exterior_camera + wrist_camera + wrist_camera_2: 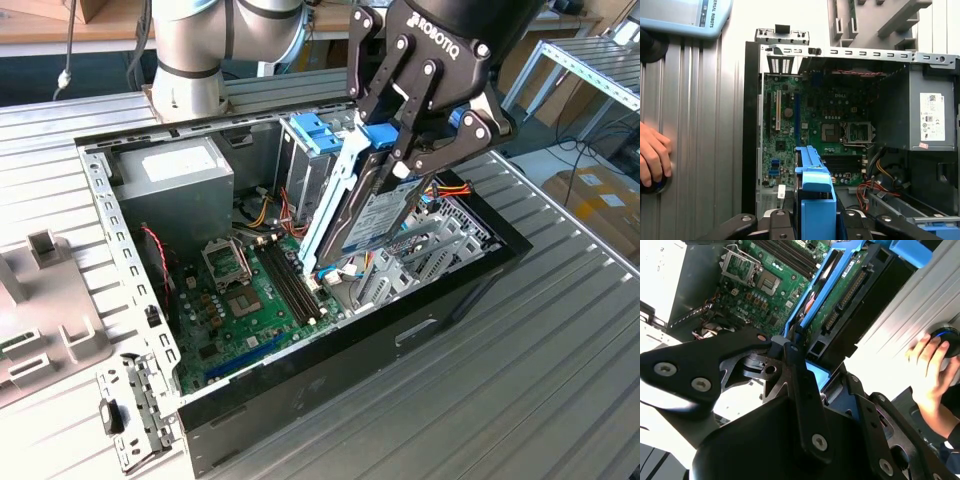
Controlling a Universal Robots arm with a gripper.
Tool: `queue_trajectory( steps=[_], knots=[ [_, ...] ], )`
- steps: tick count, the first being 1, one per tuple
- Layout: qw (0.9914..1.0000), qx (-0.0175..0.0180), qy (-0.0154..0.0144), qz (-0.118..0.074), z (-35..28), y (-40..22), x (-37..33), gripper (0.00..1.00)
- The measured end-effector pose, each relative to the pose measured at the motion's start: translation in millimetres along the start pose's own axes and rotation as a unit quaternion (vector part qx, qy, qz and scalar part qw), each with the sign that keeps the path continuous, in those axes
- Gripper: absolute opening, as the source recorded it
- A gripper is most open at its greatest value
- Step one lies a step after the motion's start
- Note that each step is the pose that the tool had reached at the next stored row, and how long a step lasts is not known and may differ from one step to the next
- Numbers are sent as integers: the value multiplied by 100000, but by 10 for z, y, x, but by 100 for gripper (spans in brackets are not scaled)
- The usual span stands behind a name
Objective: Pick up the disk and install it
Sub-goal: 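Pick up the disk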
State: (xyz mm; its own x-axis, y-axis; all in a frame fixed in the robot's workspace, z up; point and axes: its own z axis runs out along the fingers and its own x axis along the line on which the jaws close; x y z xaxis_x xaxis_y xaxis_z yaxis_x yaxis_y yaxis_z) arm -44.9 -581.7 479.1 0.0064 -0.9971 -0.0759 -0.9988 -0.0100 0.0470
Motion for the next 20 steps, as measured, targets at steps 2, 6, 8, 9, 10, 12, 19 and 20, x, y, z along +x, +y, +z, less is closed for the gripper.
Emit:
queue_trajectory(
  steps=[2,6,8,9,10,12,19,20],
  knots=[
    [100000,1,-1,3,0,-31,0,37],
    [100000,0,1,0,-1,-86,1,37],
    [100000,1,2,4,-1,-109,1,37],
    [100000,0,-5,2,0,-124,1,37],
    [100000,1,-3,4,0,-134,1,37],
    [100000,-1,-3,2,0,-164,1,37],
    [100000,-1,3,2,1,-230,23,37],
    [100000,-1,3,3,1,-237,30,37]
  ],
)
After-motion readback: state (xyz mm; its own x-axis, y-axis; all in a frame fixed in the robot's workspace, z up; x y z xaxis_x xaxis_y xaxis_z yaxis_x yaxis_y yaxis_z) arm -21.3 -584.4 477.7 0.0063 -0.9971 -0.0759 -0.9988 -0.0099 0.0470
